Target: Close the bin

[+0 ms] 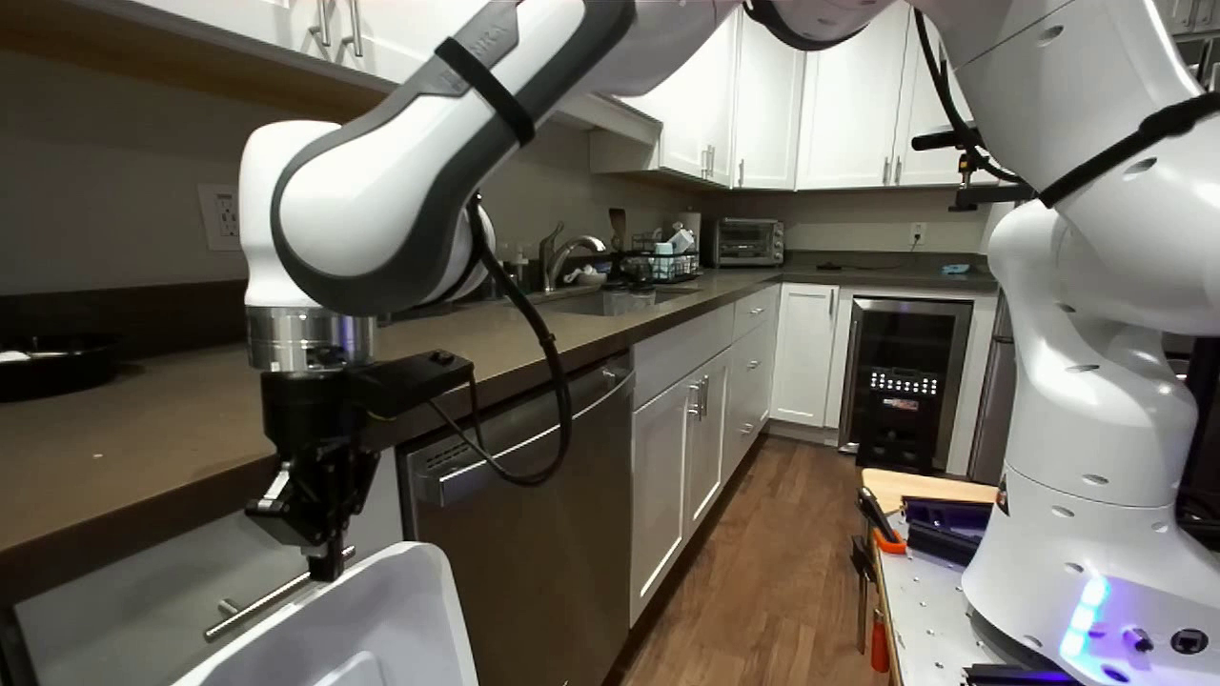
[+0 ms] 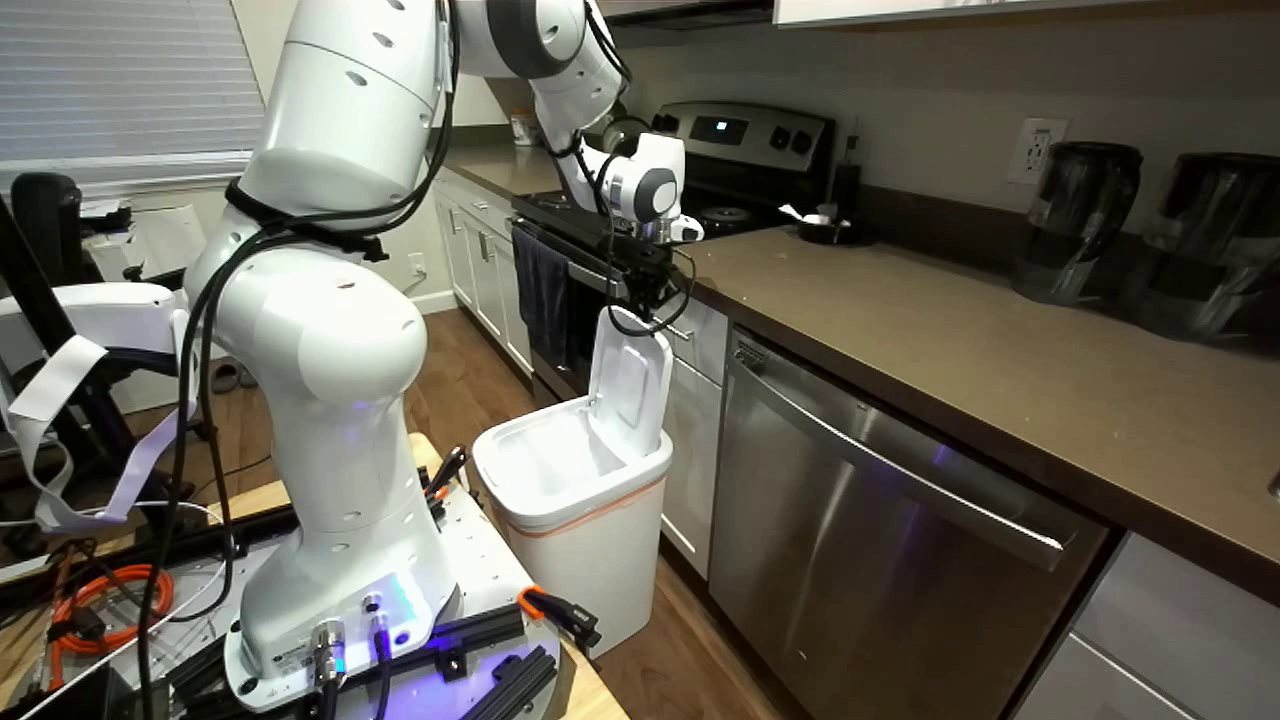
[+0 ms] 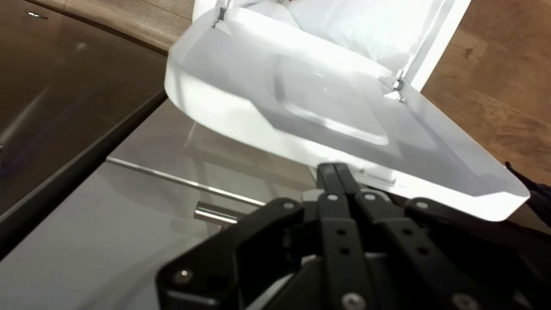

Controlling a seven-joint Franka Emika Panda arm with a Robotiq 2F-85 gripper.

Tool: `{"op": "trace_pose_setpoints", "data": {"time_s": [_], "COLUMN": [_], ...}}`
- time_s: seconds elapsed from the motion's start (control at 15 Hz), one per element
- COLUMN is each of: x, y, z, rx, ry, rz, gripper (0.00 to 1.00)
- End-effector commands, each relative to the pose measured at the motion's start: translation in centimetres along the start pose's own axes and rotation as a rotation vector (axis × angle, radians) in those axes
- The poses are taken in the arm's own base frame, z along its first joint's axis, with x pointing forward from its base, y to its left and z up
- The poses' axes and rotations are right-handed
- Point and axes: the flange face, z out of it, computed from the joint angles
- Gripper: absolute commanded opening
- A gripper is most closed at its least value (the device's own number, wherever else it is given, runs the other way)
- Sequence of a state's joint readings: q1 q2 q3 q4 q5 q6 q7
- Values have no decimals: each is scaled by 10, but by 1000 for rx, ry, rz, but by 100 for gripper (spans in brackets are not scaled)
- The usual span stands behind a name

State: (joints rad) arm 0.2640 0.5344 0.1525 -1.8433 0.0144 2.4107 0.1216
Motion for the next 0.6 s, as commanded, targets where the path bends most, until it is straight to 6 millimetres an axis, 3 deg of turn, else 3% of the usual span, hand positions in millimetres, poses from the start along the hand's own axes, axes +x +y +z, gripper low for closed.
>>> {"op": "trace_pose_setpoints", "data": {"time_s": [0.0, 0.53], "x": [-10, -9], "y": [-1, -5], "z": [-4, -9], "rx": [-12, -15], "ry": [-1, 27], "rz": [-33, -43], "gripper": [4, 5]}}
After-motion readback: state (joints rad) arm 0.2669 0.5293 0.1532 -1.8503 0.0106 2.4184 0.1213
